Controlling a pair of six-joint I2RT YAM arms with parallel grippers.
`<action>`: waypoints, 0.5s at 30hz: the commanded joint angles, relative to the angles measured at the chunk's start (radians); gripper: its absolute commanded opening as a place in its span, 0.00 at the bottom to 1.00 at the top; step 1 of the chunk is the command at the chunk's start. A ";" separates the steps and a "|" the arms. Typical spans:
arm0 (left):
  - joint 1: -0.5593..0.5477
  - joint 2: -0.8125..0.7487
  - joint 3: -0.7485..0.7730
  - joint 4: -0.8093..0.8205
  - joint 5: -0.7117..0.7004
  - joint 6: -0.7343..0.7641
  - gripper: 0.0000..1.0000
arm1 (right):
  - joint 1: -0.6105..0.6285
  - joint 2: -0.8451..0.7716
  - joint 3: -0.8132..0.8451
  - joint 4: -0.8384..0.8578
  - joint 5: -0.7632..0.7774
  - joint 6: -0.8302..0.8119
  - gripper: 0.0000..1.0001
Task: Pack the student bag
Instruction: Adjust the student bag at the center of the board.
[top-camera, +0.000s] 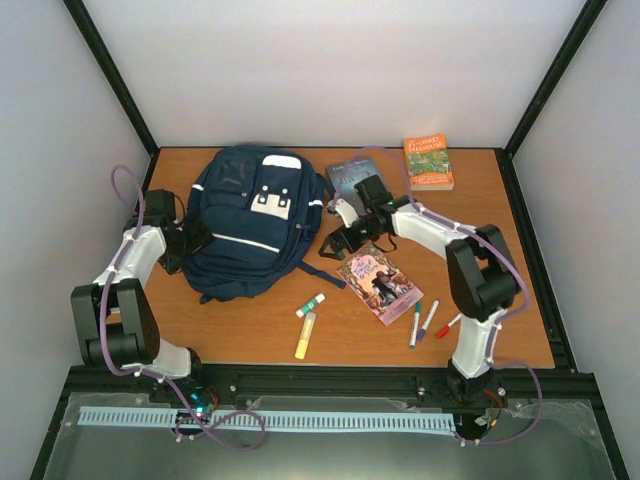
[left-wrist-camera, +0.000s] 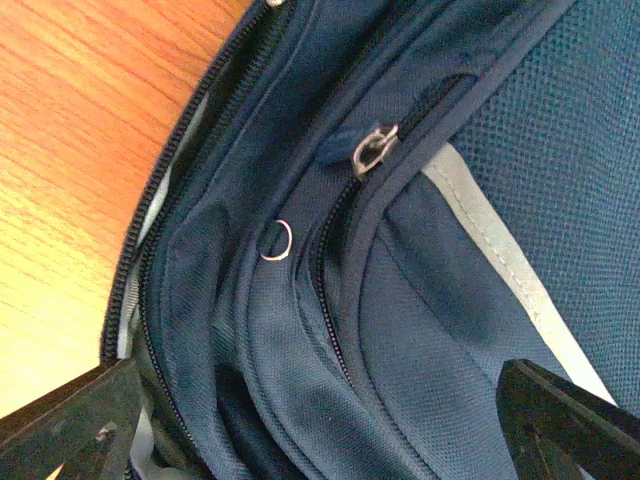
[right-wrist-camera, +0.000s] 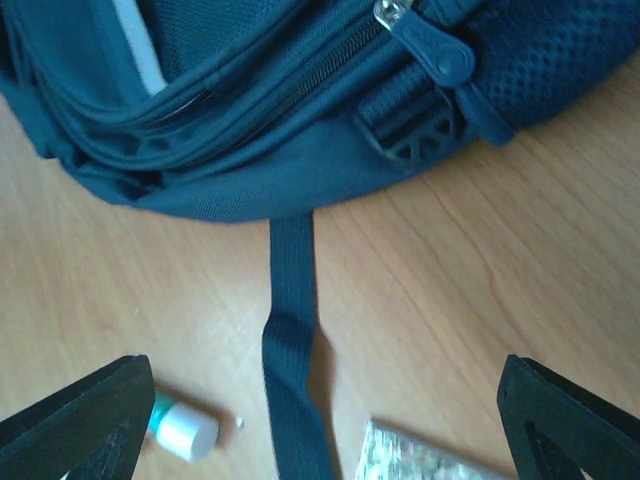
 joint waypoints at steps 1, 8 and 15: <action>0.002 -0.036 -0.010 0.005 0.016 0.010 1.00 | 0.061 0.117 0.139 -0.015 0.066 0.004 0.96; -0.020 0.038 -0.044 0.022 0.058 0.054 0.95 | 0.104 0.312 0.319 -0.078 0.059 0.033 0.94; -0.230 0.039 -0.092 0.044 0.105 0.039 0.94 | 0.115 0.415 0.443 -0.102 0.112 0.032 0.94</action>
